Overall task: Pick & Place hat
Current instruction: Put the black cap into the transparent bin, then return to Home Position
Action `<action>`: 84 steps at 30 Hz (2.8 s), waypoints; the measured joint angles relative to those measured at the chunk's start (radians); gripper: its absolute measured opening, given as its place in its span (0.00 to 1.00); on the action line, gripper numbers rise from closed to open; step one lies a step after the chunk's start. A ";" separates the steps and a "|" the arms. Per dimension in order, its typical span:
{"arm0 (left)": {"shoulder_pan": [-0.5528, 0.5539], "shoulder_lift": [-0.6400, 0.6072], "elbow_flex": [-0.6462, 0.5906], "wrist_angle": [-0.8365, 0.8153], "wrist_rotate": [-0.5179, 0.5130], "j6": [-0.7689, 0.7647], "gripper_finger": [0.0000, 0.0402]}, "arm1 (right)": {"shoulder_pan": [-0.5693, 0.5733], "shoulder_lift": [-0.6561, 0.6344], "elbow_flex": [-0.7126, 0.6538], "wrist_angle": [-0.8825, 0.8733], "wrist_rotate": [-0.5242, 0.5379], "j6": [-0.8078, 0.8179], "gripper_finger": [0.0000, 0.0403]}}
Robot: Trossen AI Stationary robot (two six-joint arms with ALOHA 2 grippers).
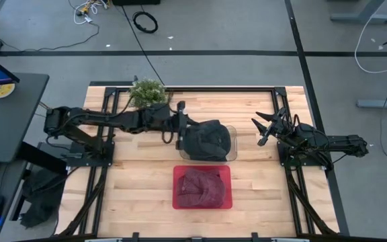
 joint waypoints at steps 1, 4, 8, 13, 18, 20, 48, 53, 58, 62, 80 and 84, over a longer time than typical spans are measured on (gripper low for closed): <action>0.000 0.017 0.019 -0.050 0.002 -0.004 0.18 | 0.000 0.000 0.000 0.000 0.000 0.000 0.40; -0.004 0.111 0.082 -0.107 -0.022 -0.021 0.17 | 0.000 0.000 0.000 -0.001 0.000 0.000 0.40; 0.000 0.247 0.189 -0.267 -0.150 -0.055 0.16 | 0.000 0.000 0.000 0.000 0.000 0.000 0.40; 0.016 0.375 0.294 -0.434 -0.104 -0.136 0.14 | 0.000 0.000 0.000 -0.001 0.000 0.000 0.40; 0.009 0.457 0.312 -0.422 -0.007 -0.156 0.14 | 0.000 0.000 0.000 0.000 0.000 0.000 0.40; 0.005 0.479 0.313 -0.422 -0.016 -0.168 0.14 | 0.000 0.000 0.000 0.000 0.000 0.000 0.40; -0.002 0.304 0.435 -0.675 -0.063 -0.212 0.14 | 0.000 0.000 0.000 0.000 0.000 0.000 0.40; -0.010 0.293 0.433 -0.730 -0.031 -0.234 0.14 | 0.000 0.000 0.000 -0.001 0.000 0.000 0.40; -0.065 0.293 0.433 -0.683 0.079 -0.236 0.14 | 0.000 0.000 0.000 0.000 0.000 0.000 0.40; -0.130 0.279 0.432 -0.681 0.047 -0.254 0.14 | 0.000 0.000 0.000 0.000 0.000 0.000 0.40; -0.087 -0.316 -0.368 0.080 0.047 -0.233 0.14 | 0.000 0.000 0.000 -0.001 -0.003 0.000 0.40; -0.088 -0.512 -0.559 0.254 0.028 -0.215 0.14 | 0.000 0.000 0.000 -0.006 -0.004 0.000 0.40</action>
